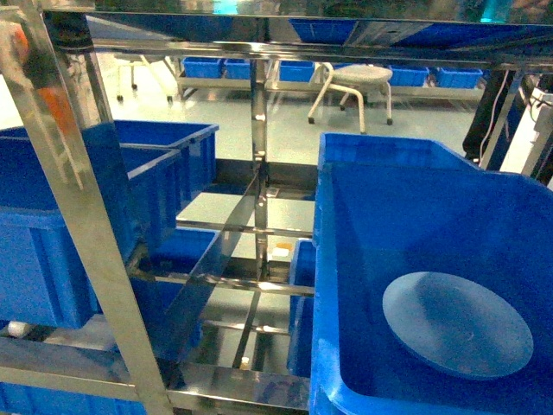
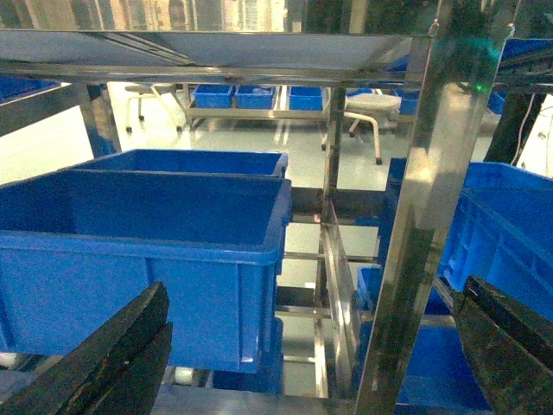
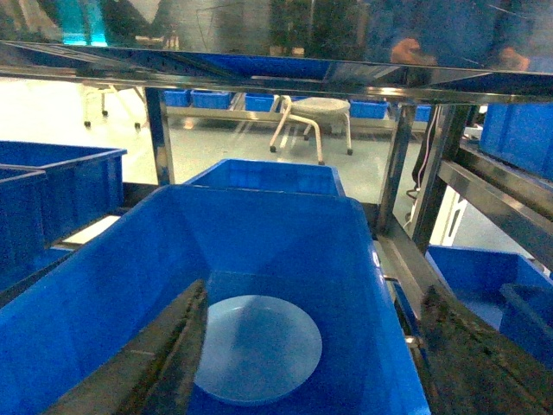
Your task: Place blue tray on left shelf second layer neatly
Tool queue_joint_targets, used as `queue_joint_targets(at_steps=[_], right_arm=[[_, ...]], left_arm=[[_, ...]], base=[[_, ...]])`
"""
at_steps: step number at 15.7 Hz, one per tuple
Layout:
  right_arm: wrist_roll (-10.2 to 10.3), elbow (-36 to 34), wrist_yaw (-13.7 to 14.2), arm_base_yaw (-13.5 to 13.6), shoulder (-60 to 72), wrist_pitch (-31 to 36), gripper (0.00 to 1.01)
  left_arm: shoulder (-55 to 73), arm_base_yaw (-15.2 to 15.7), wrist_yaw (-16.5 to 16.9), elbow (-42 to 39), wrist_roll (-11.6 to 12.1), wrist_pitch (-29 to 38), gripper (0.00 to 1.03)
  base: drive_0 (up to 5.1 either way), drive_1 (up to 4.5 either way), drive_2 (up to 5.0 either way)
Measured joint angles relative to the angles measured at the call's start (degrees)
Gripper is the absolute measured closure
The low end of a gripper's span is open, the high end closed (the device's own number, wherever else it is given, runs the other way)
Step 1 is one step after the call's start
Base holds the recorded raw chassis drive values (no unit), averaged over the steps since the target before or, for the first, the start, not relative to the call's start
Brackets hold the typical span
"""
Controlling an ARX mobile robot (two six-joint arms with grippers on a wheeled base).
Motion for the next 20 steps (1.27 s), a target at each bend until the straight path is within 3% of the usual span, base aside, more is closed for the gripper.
queue_joint_targets(at_steps=[2,3,20], right_arm=[[0.0,0.0,0.0,0.0,0.0,0.0,0.08],[0.04,0.0,0.0,0.0,0.0,0.0,0.01],[0.04,0.0,0.0,0.0,0.0,0.0,0.03]], left_arm=[[0.0,0.0,0.0,0.0,0.0,0.0,0.05],[0.0,0.0,0.0,0.0,0.0,0.0,0.05],[0.0,0.0,0.0,0.0,0.0,0.0,0.05]], base=[[0.0,0.0,0.0],[0.0,0.0,0.0],[0.0,0.0,0.0]])
